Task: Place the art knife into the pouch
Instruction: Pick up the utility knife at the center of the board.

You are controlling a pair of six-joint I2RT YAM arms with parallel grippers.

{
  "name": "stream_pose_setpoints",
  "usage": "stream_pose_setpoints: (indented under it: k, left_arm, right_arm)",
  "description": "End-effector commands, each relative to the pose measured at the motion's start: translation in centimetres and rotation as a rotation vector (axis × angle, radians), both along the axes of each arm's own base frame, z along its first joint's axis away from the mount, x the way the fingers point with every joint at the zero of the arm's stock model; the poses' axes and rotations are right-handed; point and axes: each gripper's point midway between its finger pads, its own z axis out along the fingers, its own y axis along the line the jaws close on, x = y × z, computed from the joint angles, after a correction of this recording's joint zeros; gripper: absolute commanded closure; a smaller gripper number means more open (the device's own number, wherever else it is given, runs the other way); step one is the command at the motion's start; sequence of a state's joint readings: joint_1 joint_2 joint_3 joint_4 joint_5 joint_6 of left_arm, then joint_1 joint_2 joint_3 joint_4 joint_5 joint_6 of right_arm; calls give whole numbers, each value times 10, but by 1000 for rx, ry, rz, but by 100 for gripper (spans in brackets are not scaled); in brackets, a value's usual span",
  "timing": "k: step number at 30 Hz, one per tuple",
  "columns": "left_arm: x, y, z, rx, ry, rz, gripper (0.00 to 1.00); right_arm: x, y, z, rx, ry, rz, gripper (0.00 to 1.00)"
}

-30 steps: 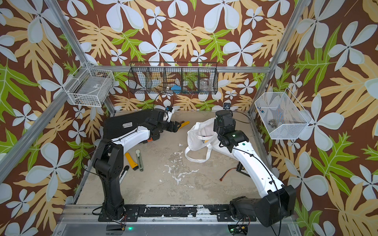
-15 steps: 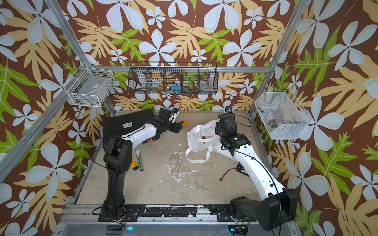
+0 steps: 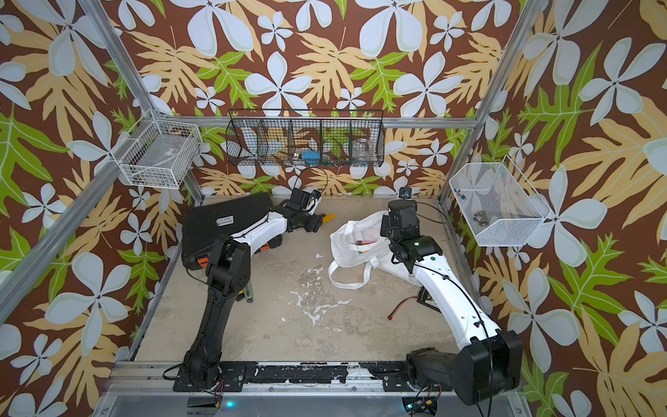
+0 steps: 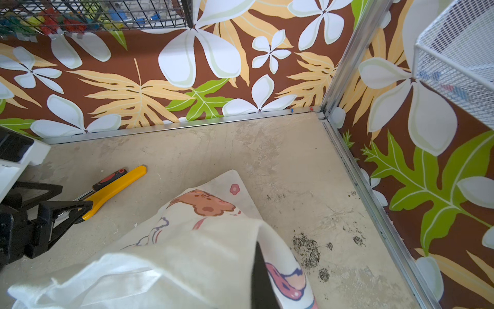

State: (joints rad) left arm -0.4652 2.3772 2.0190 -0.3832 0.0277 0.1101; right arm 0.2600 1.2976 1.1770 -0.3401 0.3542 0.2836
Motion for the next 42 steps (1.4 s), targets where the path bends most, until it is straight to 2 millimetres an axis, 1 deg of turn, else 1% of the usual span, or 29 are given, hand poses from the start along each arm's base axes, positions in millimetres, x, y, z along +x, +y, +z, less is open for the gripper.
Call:
stream_pose_setpoints:
  k: [1,5,15,19,25,29,33,37,38,42]
  left_arm:
    - [-6,-4,-13,1,42,-37,26]
    - [-7,-2,-27,22,59,-40,26]
    - [0,-5,-41,16,67,-31,27]
    - [5,-5,-44,23,62,-23,27]
    - [12,-6,-40,22,44,-15,26]
    - [10,-5,-48,33,69,-18,28]
    - [6,-4,-58,40,90,-15,32]
    - [4,-4,-59,33,99,-10,37]
    - [4,-5,-57,27,98,-13,39]
    - [1,-5,-58,24,106,-10,52]
  right_arm:
    - [4,1,1,7,-16,5,100]
    - [5,2,-1,7,-14,7,100]
    - [7,4,-6,7,-6,19,100]
    - [7,5,-6,8,-8,22,100]
    - [9,7,-7,10,-6,33,100]
    - [9,8,-6,13,-8,37,100]
    - [9,9,-5,16,-12,43,100]
    - [9,9,-5,18,-14,45,100]
    - [9,9,-5,18,-13,46,100]
    - [9,10,-6,19,-11,49,100]
